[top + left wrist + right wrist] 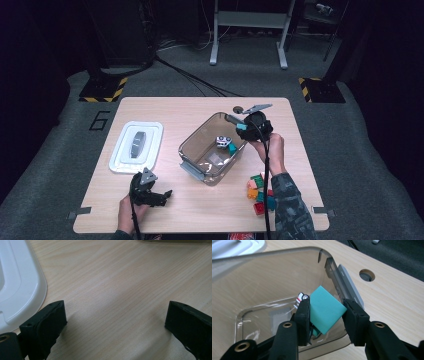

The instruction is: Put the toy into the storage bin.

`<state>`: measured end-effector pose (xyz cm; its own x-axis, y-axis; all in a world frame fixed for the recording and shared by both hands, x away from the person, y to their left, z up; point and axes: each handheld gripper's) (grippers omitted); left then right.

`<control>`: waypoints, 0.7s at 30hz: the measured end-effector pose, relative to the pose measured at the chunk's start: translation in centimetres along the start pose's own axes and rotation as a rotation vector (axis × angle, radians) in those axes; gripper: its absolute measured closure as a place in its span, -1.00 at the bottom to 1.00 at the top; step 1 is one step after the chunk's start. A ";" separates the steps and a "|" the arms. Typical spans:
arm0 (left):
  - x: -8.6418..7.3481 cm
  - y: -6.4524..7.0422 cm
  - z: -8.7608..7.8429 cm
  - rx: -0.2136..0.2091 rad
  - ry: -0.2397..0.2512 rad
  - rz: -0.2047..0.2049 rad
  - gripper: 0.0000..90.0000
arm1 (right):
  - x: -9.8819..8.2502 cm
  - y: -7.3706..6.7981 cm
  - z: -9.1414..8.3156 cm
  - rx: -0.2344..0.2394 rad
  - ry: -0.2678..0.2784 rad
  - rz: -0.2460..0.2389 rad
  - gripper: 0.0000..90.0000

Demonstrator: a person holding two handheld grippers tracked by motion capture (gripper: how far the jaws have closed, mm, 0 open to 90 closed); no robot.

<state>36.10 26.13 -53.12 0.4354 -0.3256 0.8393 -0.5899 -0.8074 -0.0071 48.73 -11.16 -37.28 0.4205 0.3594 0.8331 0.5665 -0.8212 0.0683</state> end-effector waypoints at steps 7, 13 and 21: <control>0.0 0.0 0.0 0.000 0.000 0.001 -0.92 | -0.4 0.2 0.4 0.004 -0.033 -0.012 0.32; 0.0 -0.1 0.0 0.003 -0.001 0.010 -0.92 | -0.9 0.1 0.8 -0.004 -0.065 -0.017 0.31; 0.0 -0.1 0.0 0.003 -0.001 0.013 -0.92 | -1.0 -0.1 0.2 -0.011 -0.055 -0.031 0.12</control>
<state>36.14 26.19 -53.09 0.4284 -0.3368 0.8384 -0.5939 -0.8043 -0.0197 48.42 -11.30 -38.21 0.4413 0.4082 0.7992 0.5725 -0.8139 0.0996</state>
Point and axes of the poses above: each handheld gripper's, and its own axes: z roughly forward along the jaws, x roughly out of its top, y roughly to its right, and after that the axes turned 11 degrees about y, right-handed
